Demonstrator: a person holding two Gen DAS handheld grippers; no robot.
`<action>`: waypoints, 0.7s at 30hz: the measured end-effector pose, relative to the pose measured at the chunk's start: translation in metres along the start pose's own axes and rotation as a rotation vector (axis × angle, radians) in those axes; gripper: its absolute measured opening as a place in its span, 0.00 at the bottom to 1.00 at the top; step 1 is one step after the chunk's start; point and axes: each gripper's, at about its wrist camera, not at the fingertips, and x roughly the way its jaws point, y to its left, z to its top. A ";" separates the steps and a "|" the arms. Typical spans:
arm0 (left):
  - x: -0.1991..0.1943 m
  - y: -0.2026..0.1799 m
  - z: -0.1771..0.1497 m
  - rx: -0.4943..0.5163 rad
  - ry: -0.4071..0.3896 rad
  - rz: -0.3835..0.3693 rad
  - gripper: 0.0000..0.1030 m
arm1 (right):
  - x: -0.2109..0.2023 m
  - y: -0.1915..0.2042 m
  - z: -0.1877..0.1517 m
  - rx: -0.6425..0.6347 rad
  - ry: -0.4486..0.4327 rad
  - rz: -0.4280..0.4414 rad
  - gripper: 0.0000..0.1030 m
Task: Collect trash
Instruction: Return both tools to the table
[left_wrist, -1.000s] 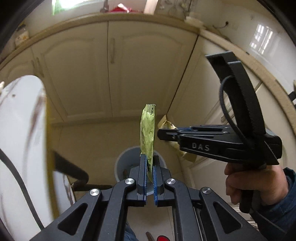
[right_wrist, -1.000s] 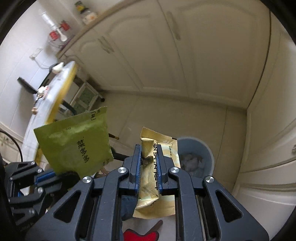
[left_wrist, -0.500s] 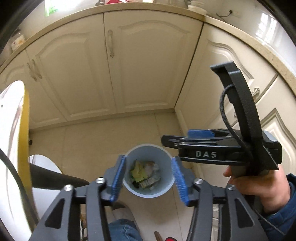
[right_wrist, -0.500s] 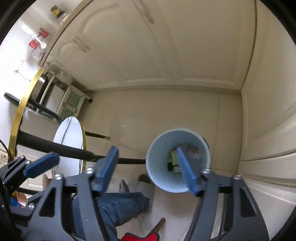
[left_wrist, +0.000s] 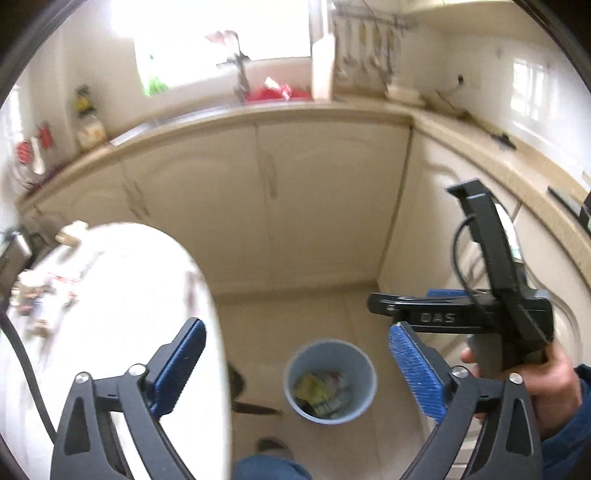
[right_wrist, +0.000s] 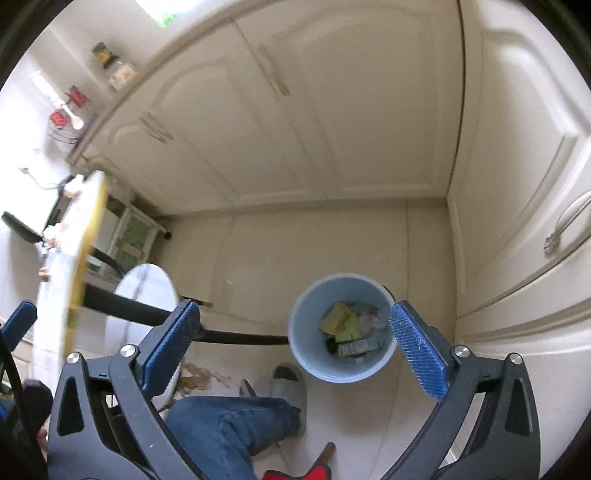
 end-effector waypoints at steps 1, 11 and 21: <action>-0.012 0.006 -0.002 -0.008 -0.022 0.026 0.99 | -0.007 0.006 0.001 -0.007 -0.012 0.003 1.00; -0.104 0.090 -0.051 -0.207 -0.080 0.242 0.99 | -0.089 0.153 -0.005 -0.224 -0.153 0.102 1.00; -0.213 0.155 -0.089 -0.374 -0.124 0.421 0.99 | -0.104 0.286 -0.034 -0.399 -0.184 0.227 1.00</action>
